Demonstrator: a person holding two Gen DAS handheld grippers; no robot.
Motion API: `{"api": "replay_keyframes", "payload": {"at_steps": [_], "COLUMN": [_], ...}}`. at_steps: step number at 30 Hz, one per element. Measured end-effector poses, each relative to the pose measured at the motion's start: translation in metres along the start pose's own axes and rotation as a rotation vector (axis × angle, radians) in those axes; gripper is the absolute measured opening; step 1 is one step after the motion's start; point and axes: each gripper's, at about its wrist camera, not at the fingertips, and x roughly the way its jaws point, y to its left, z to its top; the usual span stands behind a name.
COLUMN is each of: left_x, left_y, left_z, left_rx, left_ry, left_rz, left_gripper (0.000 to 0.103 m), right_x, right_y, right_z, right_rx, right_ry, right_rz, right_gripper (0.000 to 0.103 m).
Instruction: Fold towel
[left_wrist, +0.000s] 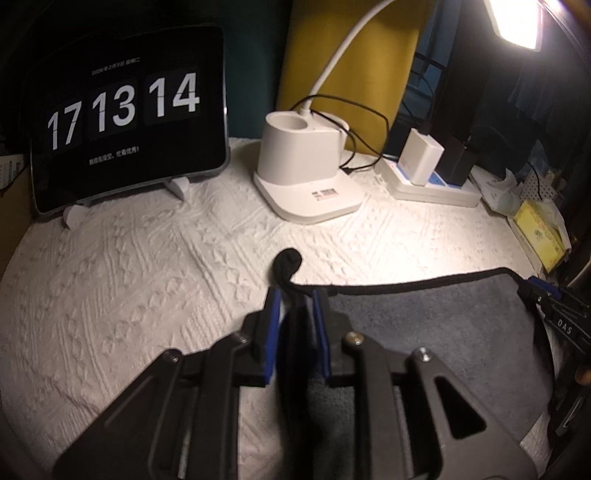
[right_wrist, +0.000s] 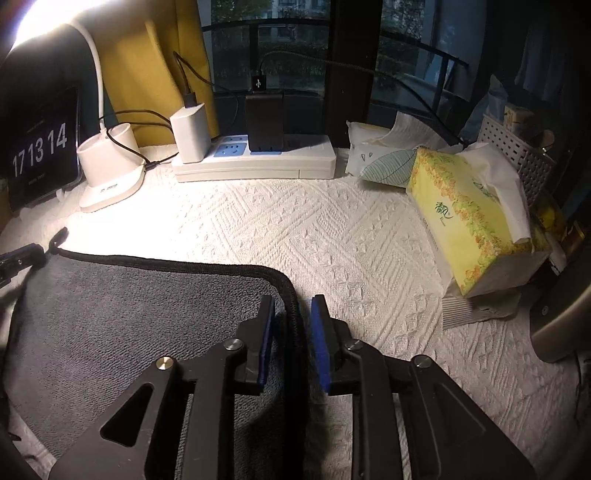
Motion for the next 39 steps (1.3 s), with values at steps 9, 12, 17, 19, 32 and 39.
{"api": "replay_keyframes", "payload": {"at_steps": [9,12,17,19,32,39], "left_x": [-0.025,-0.036,-0.055,-0.06,-0.102,-0.118], "left_y": [-0.001,-0.002,-0.005,-0.006,-0.012,-0.013], "left_z": [-0.009,-0.013,-0.019,-0.021,-0.039,-0.048], "left_rx": [-0.009,-0.012,-0.005,-0.004,0.013,0.022], "left_ry": [-0.025,-0.043,-0.061,-0.066,-0.104,-0.122], "left_rz": [-0.006,-0.019,-0.032,-0.036,-0.064,-0.079], "left_gripper": [0.045,0.052,0.052,0.052,0.053,0.053], "right_x": [-0.031,-0.041,-0.058,-0.065,-0.111,-0.13], "right_y": [0.003,0.006,0.011,0.012,0.019,0.025], "right_z": [-0.006,-0.009,-0.014,-0.015,-0.029,-0.036], "right_rx": [-0.001,-0.002,-0.005,-0.005,-0.009,-0.016], "right_ry": [-0.03,-0.041,-0.061,-0.069,-0.12,-0.139], "right_rz": [0.004,0.004,0.005,0.004,-0.008,-0.006], "right_gripper": [0.033,0.034,0.034,0.034,0.034,0.035]}}
